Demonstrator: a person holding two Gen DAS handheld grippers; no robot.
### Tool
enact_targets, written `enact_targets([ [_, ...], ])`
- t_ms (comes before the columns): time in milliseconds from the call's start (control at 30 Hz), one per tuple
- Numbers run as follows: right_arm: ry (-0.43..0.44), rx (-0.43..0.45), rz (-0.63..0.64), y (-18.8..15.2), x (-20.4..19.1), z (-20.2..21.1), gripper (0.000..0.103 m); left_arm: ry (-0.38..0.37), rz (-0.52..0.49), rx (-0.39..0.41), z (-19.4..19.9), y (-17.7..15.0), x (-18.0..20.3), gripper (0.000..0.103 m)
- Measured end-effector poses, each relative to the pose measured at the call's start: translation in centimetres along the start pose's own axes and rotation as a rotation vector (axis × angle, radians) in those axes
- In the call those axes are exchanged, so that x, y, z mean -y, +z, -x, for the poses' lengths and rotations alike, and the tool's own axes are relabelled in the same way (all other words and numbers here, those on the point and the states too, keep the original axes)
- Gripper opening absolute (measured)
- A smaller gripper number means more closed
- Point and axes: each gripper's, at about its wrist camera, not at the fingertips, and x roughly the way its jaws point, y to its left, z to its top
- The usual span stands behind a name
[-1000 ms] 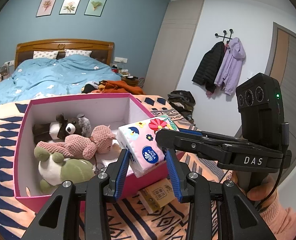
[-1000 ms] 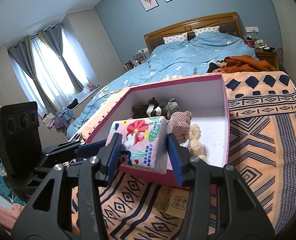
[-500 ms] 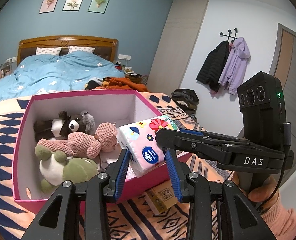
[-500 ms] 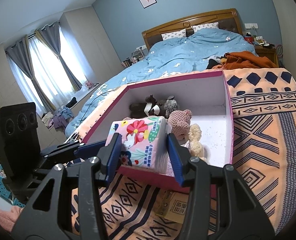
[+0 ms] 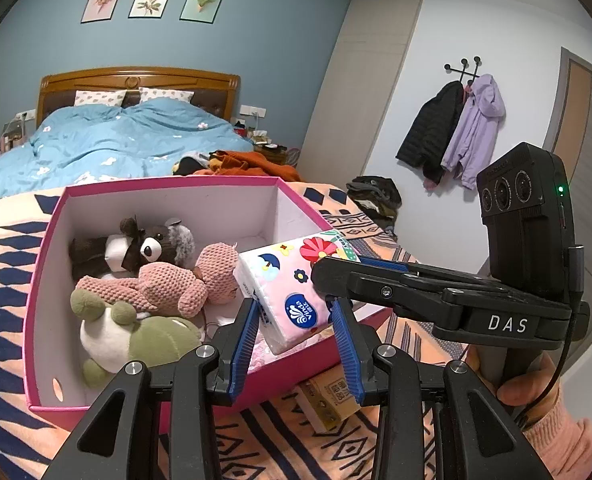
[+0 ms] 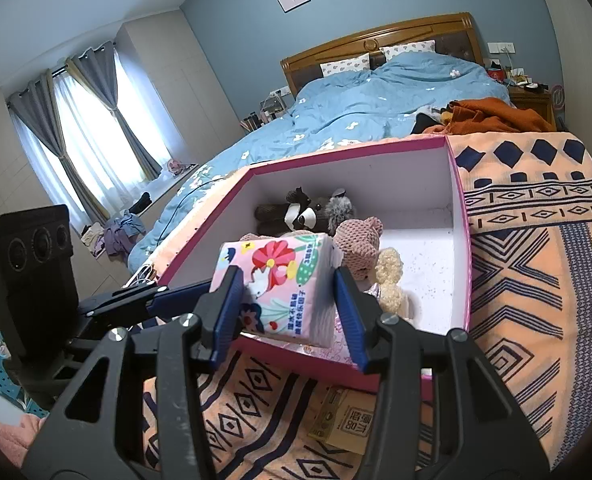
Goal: Organize objects
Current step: 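Lower the floral tissue pack into the magenta box with both grippers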
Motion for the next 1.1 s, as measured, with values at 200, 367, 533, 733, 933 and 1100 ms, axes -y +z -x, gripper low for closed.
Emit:
enact_targets([
  [200, -0.004, -0.007, 0.000, 0.1, 0.0, -0.4, 0.050, 0.002, 0.011, -0.009, -0.3, 0.0, -0.4, 0.038],
  [367, -0.007, -0.014, -0.001, 0.2, 0.1, -0.9, 0.050, 0.003, 0.022, -0.015, -0.7, -0.1, -1.0, 0.038],
  [533, -0.015, -0.025, -0.003, 0.1, 0.3, -1.4, 0.050, 0.006, 0.033, -0.028, -1.3, -0.2, -1.4, 0.038],
  [733, -0.023, -0.041, -0.011, 0.0, 0.6, -2.2, 0.050, 0.006, 0.047, -0.040, -1.8, -0.3, -2.0, 0.038],
  [933, -0.030, -0.050, -0.010, 0.0, 0.8, -2.8, 0.050, 0.007, 0.058, -0.049, -2.2, -0.3, -2.5, 0.038],
  [1100, -0.039, -0.057, -0.008, 0.0, 0.8, -3.2, 0.050, 0.015, 0.065, -0.058, -2.6, -0.5, -2.7, 0.038],
])
